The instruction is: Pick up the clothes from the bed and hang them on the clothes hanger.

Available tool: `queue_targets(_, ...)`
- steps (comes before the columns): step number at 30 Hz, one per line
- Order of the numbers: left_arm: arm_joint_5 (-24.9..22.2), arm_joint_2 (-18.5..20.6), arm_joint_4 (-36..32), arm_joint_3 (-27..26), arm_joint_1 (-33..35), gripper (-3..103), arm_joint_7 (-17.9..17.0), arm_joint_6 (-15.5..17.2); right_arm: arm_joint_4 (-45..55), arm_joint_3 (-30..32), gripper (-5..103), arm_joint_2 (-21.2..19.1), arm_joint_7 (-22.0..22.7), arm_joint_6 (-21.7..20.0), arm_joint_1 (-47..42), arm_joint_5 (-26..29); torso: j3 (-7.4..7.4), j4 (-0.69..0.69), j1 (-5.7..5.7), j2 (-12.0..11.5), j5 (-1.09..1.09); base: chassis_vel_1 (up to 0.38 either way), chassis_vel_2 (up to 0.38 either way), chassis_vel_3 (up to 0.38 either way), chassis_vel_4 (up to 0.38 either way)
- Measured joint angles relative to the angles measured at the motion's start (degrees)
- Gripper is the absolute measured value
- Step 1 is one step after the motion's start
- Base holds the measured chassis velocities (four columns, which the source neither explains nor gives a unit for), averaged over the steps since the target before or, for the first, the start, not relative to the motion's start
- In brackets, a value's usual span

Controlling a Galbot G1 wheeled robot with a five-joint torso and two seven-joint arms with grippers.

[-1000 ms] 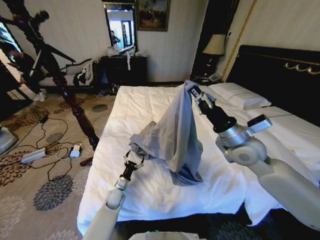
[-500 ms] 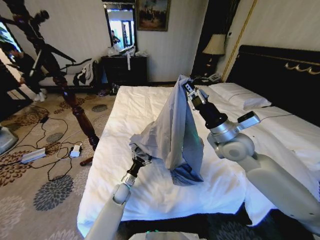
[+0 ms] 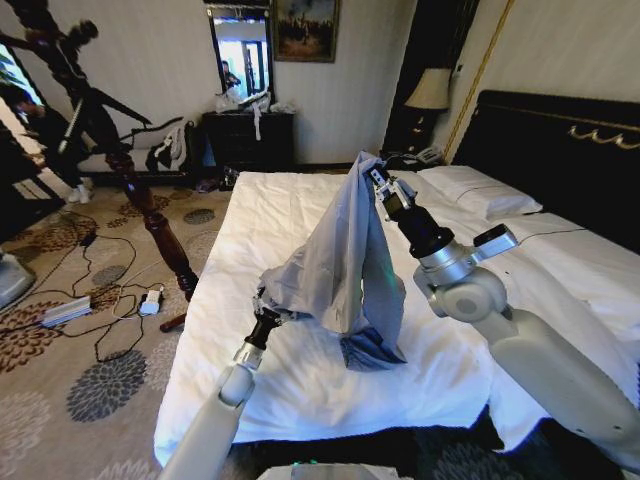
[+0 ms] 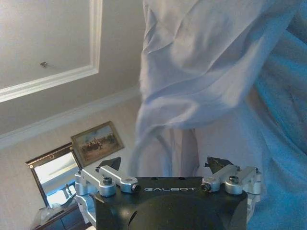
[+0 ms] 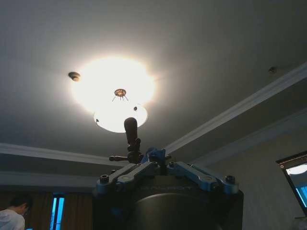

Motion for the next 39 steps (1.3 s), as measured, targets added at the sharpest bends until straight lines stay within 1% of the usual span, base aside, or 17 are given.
queue_targets(8,0.5,0.4,-0.9,0.1,0.0,100,-1.0,0.2,0.3,0.4,0,0.0,-0.1,0.1,-1.0,-0.6,0.0,-0.01,0.0,0.0,0.0,0.0,0.0,0.0,0.0)
queue_targets(11,2.4,0.3,-0.3,1.7,-1.4,100,0.5,-0.2,0.7,0.5,0,-0.3,-0.1,0.1,-1.3,-0.6,0.0,-0.01,0.0,0.0,0.0,0.0,0.0,0.0,0.0)
queue_targets(17,2.9,0.3,1.7,3.5,-3.2,100,2.4,-1.2,1.2,0.6,0,-0.9,0.0,0.1,-1.5,-0.6,0.0,-0.01,0.0,0.0,0.0,0.0,0.0,0.0,0.0)
queue_targets(19,4.2,-0.6,2.9,3.9,-4.0,92,2.9,-2.1,1.4,0.8,0,-1.0,0.0,0.1,-1.8,-0.6,0.0,-0.01,0.0,0.0,0.01,0.0,0.0,0.0,0.0)
queue_targets(21,4.5,-0.9,3.2,4.0,-4.2,92,3.0,-2.4,1.5,0.8,0,-1.0,0.1,0.1,-1.9,-0.6,0.0,-0.01,0.0,0.0,0.01,0.0,0.0,0.0,0.0)
queue_targets(25,5.9,-3.5,4.5,4.0,-4.5,71,3.5,-4.1,1.9,1.0,0,-1.0,0.4,0.1,-2.1,-0.4,0.0,-0.01,0.0,0.0,0.0,0.0,0.0,0.0,0.0)
queue_targets(26,5.9,-3.5,4.5,4.0,-4.5,71,3.5,-4.1,1.9,1.0,0,-1.0,0.4,0.1,-2.1,-0.4,0.0,-0.01,0.0,0.0,0.0,0.0,0.0,0.0,0.0)
queue_targets(27,5.9,-3.7,4.4,4.0,-4.3,66,3.5,-4.3,1.9,1.2,0,-1.0,0.4,0.1,-2.4,-0.4,0.0,-0.01,0.0,0.0,0.0,0.0,0.0,0.0,0.0)
queue_targets(29,5.9,-3.7,4.3,4.0,-4.2,66,3.5,-4.4,1.9,1.3,0,-1.0,0.4,0.1,-2.5,-0.4,0.0,-0.01,0.0,0.0,0.0,0.0,0.0,0.0,0.0)
queue_targets(30,5.9,-3.7,3.9,3.9,-3.9,54,3.5,-4.6,1.7,1.6,0,-1.0,0.5,0.1,-2.9,-0.4,0.0,0.0,0.0,0.0,0.0,0.0,0.0,0.0,0.0)
queue_targets(31,5.9,-3.7,3.7,3.9,-3.8,54,3.5,-4.6,1.6,1.7,0,-0.9,0.6,0.1,-3.2,-0.4,0.0,0.0,0.0,0.0,0.0,0.0,0.0,0.0,0.0)
queue_targets(33,5.8,-3.5,2.9,3.7,-3.4,44,3.4,-4.7,1.3,2.1,0,-0.8,1.0,0.1,-4.1,-0.6,0.0,0.0,0.0,0.0,0.01,0.0,0.0,0.0,0.0)
queue_targets(34,5.8,-3.5,2.9,3.7,-3.4,44,3.4,-4.7,1.3,2.1,0,-0.8,1.0,0.1,-4.1,-0.6,0.0,0.0,0.0,0.0,0.01,0.0,0.0,0.0,0.0)
queue_targets(36,5.7,-3.3,2.2,3.4,-2.9,33,3.3,-4.7,1.1,2.5,0,-0.8,1.1,0.1,-4.9,-0.9,0.0,0.0,0.0,0.0,0.01,0.0,0.0,0.0,0.0)
queue_targets(37,5.5,-3.1,1.6,3.3,-2.5,33,3.3,-4.7,1.0,2.9,0,-0.9,1.2,0.1,-5.6,-1.1,0.0,0.0,0.0,0.0,0.0,0.0,0.0,0.0,0.0)
queue_targets(38,5.2,-2.9,1.0,3.2,-2.0,28,3.3,-4.7,0.8,3.3,0,-1.0,1.2,0.1,-6.4,-1.4,0.0,-0.01,0.0,0.0,0.0,0.0,0.0,0.0,0.0)
queue_targets(39,5.2,-2.9,1.0,3.2,-2.0,28,3.3,-4.7,0.8,3.3,0,-1.0,1.2,0.1,-6.4,-1.4,0.0,-0.01,0.0,0.0,0.0,0.0,0.0,0.0,0.0)
